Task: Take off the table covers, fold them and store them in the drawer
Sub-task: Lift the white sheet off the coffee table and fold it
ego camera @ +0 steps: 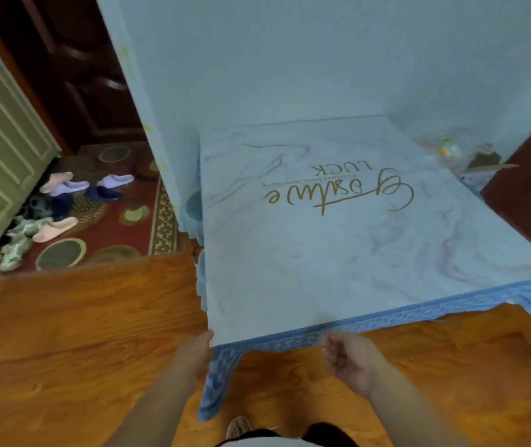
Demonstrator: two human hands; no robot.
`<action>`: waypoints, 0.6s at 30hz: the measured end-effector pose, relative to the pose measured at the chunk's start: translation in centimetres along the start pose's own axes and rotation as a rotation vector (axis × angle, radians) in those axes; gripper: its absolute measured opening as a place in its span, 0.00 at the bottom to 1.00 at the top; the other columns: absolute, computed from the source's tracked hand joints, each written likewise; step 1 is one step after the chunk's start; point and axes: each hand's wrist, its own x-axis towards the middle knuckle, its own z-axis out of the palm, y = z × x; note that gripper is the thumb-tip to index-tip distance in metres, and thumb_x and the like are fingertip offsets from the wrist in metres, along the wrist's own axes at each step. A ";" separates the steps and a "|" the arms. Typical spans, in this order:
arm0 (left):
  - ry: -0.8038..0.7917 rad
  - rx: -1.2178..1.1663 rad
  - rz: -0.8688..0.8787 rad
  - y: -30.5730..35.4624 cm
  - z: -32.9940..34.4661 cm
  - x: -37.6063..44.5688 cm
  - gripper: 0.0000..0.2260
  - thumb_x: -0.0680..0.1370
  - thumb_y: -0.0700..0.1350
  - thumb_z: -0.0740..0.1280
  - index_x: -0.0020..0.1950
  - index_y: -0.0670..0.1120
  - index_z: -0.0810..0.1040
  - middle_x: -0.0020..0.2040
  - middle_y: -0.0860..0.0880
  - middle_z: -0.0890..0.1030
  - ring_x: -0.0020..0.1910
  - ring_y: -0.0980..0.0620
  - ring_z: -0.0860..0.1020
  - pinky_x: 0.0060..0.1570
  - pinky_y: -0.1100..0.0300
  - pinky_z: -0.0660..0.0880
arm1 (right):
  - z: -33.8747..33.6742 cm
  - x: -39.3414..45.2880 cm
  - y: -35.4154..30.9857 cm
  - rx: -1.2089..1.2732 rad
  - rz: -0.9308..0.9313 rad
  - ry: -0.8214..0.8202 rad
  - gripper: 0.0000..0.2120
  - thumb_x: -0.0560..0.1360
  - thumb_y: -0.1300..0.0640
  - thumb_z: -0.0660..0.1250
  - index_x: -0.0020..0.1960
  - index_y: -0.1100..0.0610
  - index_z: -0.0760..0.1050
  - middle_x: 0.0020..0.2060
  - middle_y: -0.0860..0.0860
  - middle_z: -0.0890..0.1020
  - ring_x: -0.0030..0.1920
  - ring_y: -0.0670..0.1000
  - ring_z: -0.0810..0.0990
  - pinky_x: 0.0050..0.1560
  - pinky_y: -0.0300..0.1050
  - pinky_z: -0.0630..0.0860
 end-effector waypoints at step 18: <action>-0.096 -0.065 0.210 4.7 -1.5 1.9 0.08 0.83 0.38 0.63 0.57 0.36 0.79 0.48 0.36 0.86 0.48 0.36 0.85 0.56 0.40 0.81 | -0.2 4.3 -2.6 0.586 -0.105 0.100 0.21 0.81 0.41 0.63 0.56 0.61 0.73 0.44 0.57 0.77 0.46 0.55 0.78 0.53 0.53 0.77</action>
